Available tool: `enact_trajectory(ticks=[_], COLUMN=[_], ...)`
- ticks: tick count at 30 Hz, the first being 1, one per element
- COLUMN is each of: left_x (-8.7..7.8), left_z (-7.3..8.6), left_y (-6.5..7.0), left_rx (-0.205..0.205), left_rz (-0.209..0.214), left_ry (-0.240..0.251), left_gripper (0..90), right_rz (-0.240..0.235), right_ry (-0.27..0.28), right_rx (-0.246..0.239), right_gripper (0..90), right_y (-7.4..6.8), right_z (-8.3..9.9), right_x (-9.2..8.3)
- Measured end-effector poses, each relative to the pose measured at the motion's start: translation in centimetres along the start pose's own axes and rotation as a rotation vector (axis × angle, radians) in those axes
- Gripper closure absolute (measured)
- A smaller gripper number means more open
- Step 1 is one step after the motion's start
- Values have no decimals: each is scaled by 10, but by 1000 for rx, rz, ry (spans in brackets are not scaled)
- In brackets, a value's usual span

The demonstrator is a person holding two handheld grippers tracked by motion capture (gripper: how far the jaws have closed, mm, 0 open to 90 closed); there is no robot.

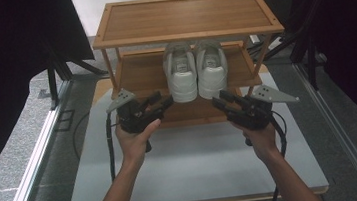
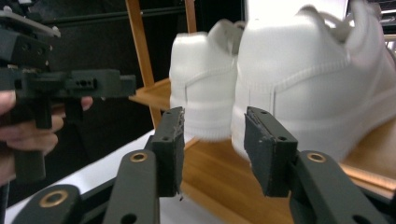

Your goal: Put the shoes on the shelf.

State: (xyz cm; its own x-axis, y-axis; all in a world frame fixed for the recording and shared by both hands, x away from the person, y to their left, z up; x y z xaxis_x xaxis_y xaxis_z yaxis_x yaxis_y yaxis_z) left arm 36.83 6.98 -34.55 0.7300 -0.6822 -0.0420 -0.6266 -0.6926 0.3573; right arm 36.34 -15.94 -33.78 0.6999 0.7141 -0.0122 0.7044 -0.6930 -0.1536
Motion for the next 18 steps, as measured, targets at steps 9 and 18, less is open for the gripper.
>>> enact_trajectory(ticks=[9, 18], left_x=[-40, -73], left_z=[35, 73], left_y=[-11, -36], left_rx=[8, -25], left_rz=[-28, -73], left_ry=[-52, -107], left_gripper=[405, 385], right_rz=[30, 94], right_ry=[-23, -61], right_rx=[9, 62], right_gripper=[534, 528], right_y=[9, 30], right_z=[45, 89], right_x=[-42, -76])
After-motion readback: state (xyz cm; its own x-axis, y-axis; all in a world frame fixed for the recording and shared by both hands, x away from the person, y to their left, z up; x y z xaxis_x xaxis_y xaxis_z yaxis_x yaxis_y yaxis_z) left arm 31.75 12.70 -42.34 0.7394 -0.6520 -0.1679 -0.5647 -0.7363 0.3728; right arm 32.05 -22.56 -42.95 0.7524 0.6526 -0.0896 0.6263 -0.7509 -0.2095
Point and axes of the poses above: each handheld gripper's, and its own axes: x roughly forward along the jaws, z roughly out of its underside, y roughly to its right, the point moved 7 cm from there along x, roughly forward along the jaws, and after that the axes turned 7 degrees about y, right-handed, at the moved point
